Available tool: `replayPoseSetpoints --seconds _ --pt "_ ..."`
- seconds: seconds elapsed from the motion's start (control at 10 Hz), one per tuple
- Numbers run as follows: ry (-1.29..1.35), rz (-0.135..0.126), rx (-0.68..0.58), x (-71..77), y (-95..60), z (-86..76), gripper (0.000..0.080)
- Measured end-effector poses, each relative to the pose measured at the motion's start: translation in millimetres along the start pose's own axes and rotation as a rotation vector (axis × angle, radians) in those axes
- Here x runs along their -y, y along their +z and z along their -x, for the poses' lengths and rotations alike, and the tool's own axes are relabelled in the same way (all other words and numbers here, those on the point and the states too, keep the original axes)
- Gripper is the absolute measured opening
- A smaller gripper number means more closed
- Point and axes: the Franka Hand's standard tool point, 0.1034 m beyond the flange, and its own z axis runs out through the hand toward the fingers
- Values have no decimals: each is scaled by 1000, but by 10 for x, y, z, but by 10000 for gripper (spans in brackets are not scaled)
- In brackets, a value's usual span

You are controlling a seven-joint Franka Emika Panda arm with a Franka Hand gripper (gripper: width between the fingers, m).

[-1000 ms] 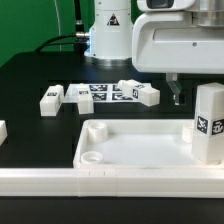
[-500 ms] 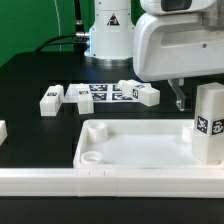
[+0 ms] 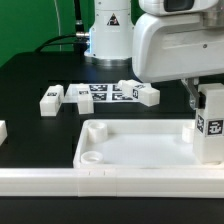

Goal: Assemble desk

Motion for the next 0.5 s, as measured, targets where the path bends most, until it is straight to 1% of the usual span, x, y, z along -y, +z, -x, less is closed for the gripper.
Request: replayPoseSetpoints --seconds 0.2,0.4,0.5 --pt "49 -1 0 -3 1 0 290" --pt "211 -2 0 -10 2 0 290" --pt "313 -12 1 -20 2 -1 290"
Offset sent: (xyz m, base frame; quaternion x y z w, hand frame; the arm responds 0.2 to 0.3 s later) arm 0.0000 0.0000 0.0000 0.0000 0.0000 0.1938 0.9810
